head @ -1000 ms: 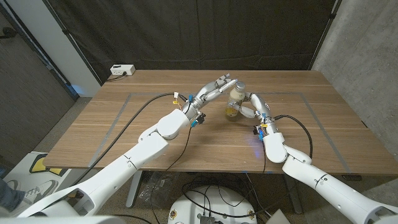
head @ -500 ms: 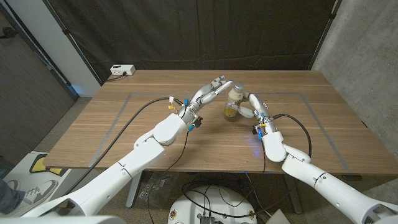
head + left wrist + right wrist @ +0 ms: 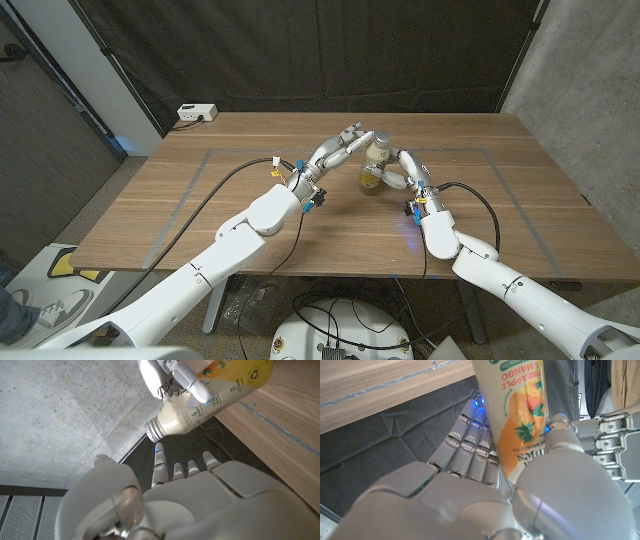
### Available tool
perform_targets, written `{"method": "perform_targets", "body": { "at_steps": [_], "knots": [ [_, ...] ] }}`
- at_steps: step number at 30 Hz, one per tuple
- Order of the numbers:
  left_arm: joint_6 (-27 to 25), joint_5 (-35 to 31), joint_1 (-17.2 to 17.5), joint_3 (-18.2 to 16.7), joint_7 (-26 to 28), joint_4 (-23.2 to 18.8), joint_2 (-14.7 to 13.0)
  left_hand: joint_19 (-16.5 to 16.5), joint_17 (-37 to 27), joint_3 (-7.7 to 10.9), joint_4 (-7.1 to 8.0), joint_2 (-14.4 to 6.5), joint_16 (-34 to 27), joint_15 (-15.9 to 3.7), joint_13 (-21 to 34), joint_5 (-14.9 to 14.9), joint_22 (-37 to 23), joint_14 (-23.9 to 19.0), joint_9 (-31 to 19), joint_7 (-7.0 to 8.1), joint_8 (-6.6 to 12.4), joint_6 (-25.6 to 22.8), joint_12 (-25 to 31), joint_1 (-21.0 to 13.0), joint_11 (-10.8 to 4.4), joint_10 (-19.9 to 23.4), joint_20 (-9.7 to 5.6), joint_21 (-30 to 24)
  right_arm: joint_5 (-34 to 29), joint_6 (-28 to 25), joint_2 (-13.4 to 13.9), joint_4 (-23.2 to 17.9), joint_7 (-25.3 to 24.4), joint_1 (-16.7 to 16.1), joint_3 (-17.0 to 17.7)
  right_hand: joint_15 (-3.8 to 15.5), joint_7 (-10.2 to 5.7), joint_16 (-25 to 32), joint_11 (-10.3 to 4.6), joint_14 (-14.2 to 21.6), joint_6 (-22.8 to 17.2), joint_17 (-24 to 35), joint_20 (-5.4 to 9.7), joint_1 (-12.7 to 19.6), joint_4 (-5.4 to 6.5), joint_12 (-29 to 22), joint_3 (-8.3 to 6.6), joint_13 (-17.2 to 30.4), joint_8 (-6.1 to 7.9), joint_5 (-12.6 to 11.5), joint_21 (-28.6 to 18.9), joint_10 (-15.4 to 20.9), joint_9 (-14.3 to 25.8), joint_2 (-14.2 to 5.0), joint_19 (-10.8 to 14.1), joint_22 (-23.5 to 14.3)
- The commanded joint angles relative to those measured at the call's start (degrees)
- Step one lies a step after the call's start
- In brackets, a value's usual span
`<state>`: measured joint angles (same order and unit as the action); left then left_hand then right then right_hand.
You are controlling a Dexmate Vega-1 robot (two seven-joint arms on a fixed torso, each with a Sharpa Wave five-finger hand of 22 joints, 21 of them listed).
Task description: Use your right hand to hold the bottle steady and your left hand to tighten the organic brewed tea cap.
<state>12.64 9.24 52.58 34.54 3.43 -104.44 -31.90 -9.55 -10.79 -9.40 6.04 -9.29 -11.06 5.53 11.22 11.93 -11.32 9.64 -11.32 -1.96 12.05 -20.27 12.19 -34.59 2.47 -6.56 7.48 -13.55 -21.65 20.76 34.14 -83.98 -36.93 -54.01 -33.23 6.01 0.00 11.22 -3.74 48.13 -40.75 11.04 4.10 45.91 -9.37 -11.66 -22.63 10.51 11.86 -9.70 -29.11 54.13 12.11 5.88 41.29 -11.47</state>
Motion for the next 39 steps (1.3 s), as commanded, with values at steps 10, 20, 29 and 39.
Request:
{"method": "perform_targets", "body": {
  "at_steps": [10,20,29,39],
  "knots": [
    [0.15,0.01,-3.43,1.74,-2.92,2.64,1.06,-10.78,-0.32,0.16,0.03,0.01,0.0,-0.17,0.12,-0.21,-0.27,3.03,-0.13,-0.05,-0.16,-0.2,0.25,-0.37,0.11,-0.13,0.29,-0.29,-0.15,0.05,0.17,-0.93,-1.46,-0.77,0.84,5.58,-4.13,0.21,-0.54,0.46,-4.62,0.27,5.51,11.0,0.94,-0.23,-1.21,0.2,0.32,-0.32,-0.29,0.96,0.13,-11.33,-0.46,0.02],
    [1.51,-0.83,-5.23,2.43,-3.97,3.79,1.79,-10.88,-0.33,0.22,0.05,0.05,-0.03,-0.23,0.12,-0.24,-0.27,2.97,-0.13,-0.04,-0.17,-0.21,0.26,-0.39,0.08,-0.11,0.35,-0.26,-0.22,-0.31,0.48,-1.78,-2.78,-2.04,1.75,5.55,-4.12,0.2,-0.68,0.43,-4.72,0.28,5.52,11.02,0.93,-0.26,-1.23,0.2,0.36,-0.33,-0.38,1.03,0.14,-11.32,-0.48,0.03],
    [1.4,-0.29,-5.28,1.71,-3.33,4.24,2.13,-10.84,-0.33,0.26,0.09,0.08,-0.04,-0.21,0.12,-0.26,-0.27,2.94,-0.13,0.07,-0.18,-0.21,0.24,-0.39,0.02,-0.15,0.38,-0.28,-0.07,-0.44,0.37,-1.17,-2.71,-2.14,1.67,5.52,-4.14,0.19,-0.57,0.41,-4.69,0.28,5.53,11.01,0.94,-0.22,-1.25,0.2,0.35,-0.32,-0.49,0.94,0.14,-11.32,-0.5,0.04],
    [-1.54,0.09,-0.67,-1.96,2.18,0.42,-0.14,-10.78,-0.34,0.33,0.17,0.11,-0.11,-0.17,0.13,-0.3,-0.28,2.78,-0.13,0.2,-0.23,-0.1,0.27,-0.35,0.09,-0.06,0.26,-0.31,0.14,-0.4,0.22,-0.48,-1.24,-1.26,0.86,5.57,-4.09,0.2,-0.84,0.41,-4.65,0.28,5.5,11.01,0.93,-0.2,-1.26,0.2,0.33,-0.32,-0.59,0.9,0.14,-11.3,-0.52,0.05]
  ]
}}
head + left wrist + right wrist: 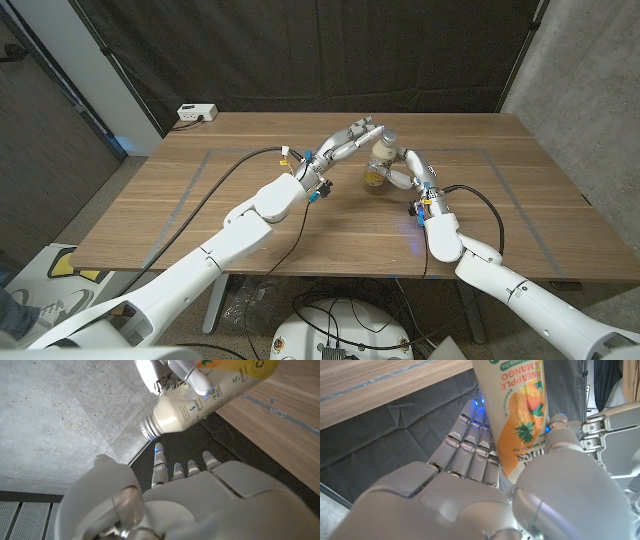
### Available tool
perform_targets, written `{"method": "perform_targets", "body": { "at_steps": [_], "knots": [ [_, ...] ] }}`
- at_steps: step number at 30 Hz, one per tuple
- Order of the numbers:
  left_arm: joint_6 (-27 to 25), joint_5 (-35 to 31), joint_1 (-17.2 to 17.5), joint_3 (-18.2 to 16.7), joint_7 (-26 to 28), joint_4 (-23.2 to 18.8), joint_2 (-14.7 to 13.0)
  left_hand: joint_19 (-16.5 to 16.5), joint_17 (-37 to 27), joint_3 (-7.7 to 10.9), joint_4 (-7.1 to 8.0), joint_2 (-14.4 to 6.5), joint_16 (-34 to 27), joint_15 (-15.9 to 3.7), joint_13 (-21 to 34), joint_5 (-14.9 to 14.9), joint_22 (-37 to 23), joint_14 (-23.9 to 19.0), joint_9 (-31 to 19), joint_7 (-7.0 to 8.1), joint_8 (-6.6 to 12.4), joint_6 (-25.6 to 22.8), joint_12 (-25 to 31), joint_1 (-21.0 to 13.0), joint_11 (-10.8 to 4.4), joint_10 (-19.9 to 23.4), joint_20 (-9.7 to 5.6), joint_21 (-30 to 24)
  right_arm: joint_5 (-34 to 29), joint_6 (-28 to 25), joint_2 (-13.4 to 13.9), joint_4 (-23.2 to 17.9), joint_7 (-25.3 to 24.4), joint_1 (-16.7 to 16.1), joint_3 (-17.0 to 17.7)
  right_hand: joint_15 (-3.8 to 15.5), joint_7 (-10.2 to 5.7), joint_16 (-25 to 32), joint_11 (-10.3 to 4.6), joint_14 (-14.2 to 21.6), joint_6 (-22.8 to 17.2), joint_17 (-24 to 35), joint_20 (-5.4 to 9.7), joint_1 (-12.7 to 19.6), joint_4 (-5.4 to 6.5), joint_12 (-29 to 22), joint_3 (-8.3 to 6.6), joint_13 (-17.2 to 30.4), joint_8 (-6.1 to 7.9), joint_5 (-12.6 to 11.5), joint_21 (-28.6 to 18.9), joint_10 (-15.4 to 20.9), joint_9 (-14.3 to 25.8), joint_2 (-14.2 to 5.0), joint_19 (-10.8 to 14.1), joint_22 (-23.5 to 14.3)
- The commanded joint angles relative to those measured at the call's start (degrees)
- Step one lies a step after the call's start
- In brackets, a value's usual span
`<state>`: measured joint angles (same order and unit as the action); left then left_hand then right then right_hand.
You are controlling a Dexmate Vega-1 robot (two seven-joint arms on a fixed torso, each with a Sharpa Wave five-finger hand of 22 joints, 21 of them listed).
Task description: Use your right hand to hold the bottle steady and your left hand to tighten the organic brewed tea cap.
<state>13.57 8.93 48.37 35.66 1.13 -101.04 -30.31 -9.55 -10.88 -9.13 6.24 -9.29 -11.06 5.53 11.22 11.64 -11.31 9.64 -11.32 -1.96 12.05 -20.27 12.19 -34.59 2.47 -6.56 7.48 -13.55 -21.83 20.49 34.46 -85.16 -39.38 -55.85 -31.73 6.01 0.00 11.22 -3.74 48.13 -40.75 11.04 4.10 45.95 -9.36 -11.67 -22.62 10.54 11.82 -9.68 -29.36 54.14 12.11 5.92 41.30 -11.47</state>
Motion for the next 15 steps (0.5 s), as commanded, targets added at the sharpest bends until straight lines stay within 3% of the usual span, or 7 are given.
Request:
{"method": "perform_targets", "body": {
  "at_steps": [1,15],
  "knots": [
    [-2.95,0.32,4.6,-3.93,5.71,-3.9,-2.27,-10.72,-0.25,0.06,-0.03,0.12,-0.11,-0.17,0.13,-0.02,-0.28,2.77,-0.13,0.19,-0.24,-0.09,0.28,-0.35,0.04,-0.02,0.25,-0.34,0.36,-0.19,-0.12,0.68,1.38,0.66,-0.7,5.53,-4.1,0.2,-0.69,0.39,-4.72,0.29,5.5,10.95,0.94,-0.2,-1.26,0.16,0.4,-0.35,-0.35,0.9,0.14,-11.33,-0.53,0.05],
    [-4.4,1.09,9.49,-7.99,9.94,-7.34,-5.21,-10.48,-0.26,0.11,0.06,0.15,-0.14,-0.01,0.13,-0.07,-0.28,2.65,-0.13,0.3,-0.57,0.79,0.35,-0.27,0.1,0.17,0.25,-0.44,-0.26,-1.37,-0.08,-0.05,2.34,1.07,-1.39,5.44,-4.16,0.21,-0.69,0.42,-4.61,0.29,5.54,10.89,0.97,-0.2,-1.25,0.16,0.35,-0.34,-0.47,0.9,0.14,-11.29,-0.58,0.07]
  ]
}}
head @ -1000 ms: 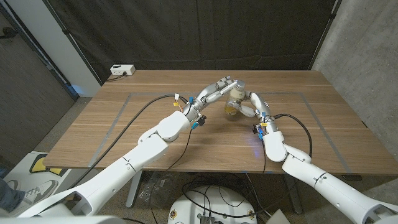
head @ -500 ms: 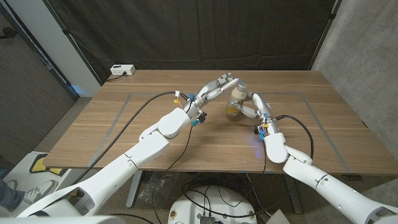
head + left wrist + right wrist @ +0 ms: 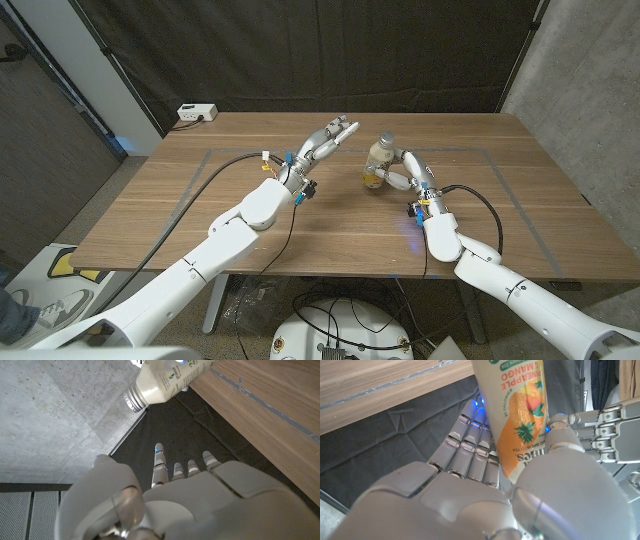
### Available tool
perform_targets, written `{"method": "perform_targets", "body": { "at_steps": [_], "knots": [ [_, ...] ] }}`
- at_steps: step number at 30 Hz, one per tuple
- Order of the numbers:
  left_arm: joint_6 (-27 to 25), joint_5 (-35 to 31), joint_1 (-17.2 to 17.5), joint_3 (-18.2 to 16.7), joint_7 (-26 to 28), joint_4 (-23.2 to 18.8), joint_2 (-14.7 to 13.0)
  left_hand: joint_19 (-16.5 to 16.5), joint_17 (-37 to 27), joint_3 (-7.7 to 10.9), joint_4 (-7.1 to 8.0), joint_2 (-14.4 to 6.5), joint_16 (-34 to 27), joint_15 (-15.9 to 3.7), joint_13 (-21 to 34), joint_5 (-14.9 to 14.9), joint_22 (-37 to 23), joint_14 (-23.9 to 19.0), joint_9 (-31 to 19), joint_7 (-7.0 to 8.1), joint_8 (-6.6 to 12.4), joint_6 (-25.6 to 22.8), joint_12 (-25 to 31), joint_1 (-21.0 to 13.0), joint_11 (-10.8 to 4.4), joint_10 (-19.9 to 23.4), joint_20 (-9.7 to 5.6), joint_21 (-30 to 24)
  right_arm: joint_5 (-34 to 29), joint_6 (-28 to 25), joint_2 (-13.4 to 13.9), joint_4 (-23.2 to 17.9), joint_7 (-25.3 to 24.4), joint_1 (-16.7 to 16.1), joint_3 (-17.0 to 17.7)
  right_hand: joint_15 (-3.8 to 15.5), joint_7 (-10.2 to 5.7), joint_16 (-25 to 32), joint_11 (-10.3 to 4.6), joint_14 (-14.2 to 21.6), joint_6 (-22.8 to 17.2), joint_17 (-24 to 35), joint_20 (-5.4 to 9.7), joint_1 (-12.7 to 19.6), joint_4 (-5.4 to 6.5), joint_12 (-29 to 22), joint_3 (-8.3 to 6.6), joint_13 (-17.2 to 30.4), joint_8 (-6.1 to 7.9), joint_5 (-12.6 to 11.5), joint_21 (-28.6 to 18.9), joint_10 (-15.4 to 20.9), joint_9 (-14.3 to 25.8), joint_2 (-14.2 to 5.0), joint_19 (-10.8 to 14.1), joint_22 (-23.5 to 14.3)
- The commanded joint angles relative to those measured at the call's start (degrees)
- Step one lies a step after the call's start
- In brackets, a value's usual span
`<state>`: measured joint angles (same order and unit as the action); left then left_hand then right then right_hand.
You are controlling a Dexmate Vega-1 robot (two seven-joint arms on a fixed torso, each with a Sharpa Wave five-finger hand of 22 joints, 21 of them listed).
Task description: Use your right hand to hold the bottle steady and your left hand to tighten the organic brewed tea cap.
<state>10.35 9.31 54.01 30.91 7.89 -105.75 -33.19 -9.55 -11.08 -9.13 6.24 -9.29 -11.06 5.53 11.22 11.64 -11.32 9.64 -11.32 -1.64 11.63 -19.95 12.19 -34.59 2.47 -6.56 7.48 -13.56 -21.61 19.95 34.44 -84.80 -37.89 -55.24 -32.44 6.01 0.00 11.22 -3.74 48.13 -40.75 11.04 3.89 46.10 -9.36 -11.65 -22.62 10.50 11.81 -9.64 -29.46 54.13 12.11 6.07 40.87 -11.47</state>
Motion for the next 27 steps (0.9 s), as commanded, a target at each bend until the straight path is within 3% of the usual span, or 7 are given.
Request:
{"method": "perform_targets", "body": {
  "at_steps": [1,13,27],
  "knots": [
    [-1.13,0.76,4.02,-3.38,3.28,-2.66,-2.43,-10.46,-0.07,0.12,0.07,0.16,-0.19,-0.03,0.13,-0.07,-0.28,2.54,-0.13,0.04,-0.19,0.6,0.37,-0.26,0.09,0.21,0.31,-0.45,-0.51,-0.96,-0.08,-0.42,0.99,0.5,-0.78,5.48,-4.2,0.21,-0.67,0.39,-4.58,0.29,5.73,10.73,0.97,-0.22,-1.25,0.2,0.34,-0.38,-0.38,0.92,0.14,-11.44,-0.16,0.07],
    [0.03,2.06,4.54,-4.11,2.86,-2.13,-2.82,-10.29,-0.07,0.11,0.18,0.25,-0.25,-0.12,0.13,-0.11,-0.28,2.28,-0.13,0.41,-0.31,1.1,0.52,-0.13,0.09,0.67,0.19,-0.51,-0.05,-3.16,-0.48,-0.33,3.44,1.3,-2.03,5.33,-4.11,0.15,-0.57,0.17,-4.55,0.31,5.64,10.53,1.08,-0.17,-1.17,0.2,0.34,-0.36,-0.43,0.76,0.14,-11.4,-0.31,0.08],
    [2.25,0.89,3.96,-3.68,3.48,-0.79,-1.67,-10.35,-0.07,0.12,0.28,0.32,-0.22,-0.07,0.13,-0.15,-0.27,2.22,-0.13,0.63,-0.24,1.19,0.53,0.0,0.03,0.82,0.39,-0.48,-0.28,-1.49,-1.43,2.38,3.65,3.91,-3.58,5.28,-4.0,0.18,-0.49,0.12,-4.49,0.36,5.55,10.17,1.29,-0.11,-1.05,0.2,0.31,-0.33,-0.54,0.59,0.15,-11.42,-0.37,0.09]
  ]
}}
